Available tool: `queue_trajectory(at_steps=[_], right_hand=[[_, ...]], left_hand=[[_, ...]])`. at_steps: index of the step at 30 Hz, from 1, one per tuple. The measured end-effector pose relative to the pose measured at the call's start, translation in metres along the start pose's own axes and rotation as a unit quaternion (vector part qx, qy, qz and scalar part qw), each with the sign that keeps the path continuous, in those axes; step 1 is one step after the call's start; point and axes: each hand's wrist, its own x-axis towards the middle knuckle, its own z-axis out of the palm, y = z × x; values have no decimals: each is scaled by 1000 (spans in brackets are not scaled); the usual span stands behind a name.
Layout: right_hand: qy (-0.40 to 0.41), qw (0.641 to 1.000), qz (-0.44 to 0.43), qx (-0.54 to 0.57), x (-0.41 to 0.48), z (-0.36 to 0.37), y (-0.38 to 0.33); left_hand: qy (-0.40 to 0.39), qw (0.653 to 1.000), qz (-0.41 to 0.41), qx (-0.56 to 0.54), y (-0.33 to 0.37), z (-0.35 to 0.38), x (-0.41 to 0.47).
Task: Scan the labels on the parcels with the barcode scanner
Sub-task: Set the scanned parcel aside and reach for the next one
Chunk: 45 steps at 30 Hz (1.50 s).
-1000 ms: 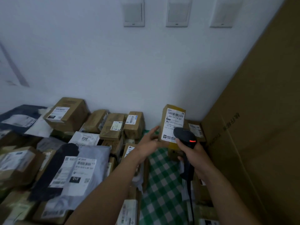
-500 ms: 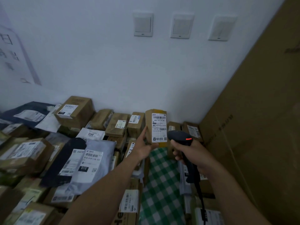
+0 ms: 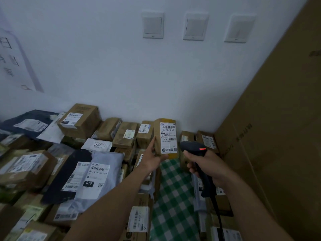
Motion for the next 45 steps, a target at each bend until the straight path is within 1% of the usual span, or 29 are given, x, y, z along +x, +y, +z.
queue_trajectory(at_steps=[4, 7, 12, 14, 17, 22, 28, 32, 33, 34, 35, 36, 37, 38, 40, 45], right_hand=[[5, 1000, 1, 15, 13, -3, 2], [29, 999, 5, 35, 36, -11, 5], [57, 996, 29, 58, 90, -20, 9], [65, 996, 37, 54, 111, -25, 13], [75, 994, 49, 59, 140, -33, 24], [67, 992, 83, 67, 175, -44, 48], [68, 991, 100, 65, 197, -54, 73], [81, 987, 115, 72, 206, -60, 87], [83, 987, 117, 75, 208, -61, 89], [83, 986, 120, 75, 210, -62, 91], [81, 986, 122, 75, 211, -63, 92], [78, 987, 123, 71, 212, -63, 93], [77, 987, 125, 66, 213, -64, 95], [77, 987, 125, 64, 215, -65, 96], [75, 987, 127, 67, 217, -66, 98], [75, 987, 125, 64, 217, -69, 101]], left_hand=[[13, 1000, 5, 6, 1, 2, 8], [18, 1000, -22, 6, -1, 7, 26], [13, 997, -67, -39, 8, 23, 76], [4, 997, -75, -19, 6, 37, 98], [2, 995, -98, 29, -15, 63, 130], [83, 982, -171, 12, -52, 89, 164], [93, 978, -185, 6, -96, 96, 176], [140, 971, -175, 84, -121, 94, 184], [151, 966, -174, 118, -125, 97, 183], [152, 958, -162, 184, -126, 100, 182], [130, 942, -143, 274, -126, 103, 181], [94, 920, -119, 363, -127, 105, 179], [58, 895, -95, 431, -128, 106, 180], [32, 877, -89, 472, -127, 105, 183], [16, 860, -97, 500, -123, 101, 190], [30, 861, -104, 497, -122, 98, 196]])
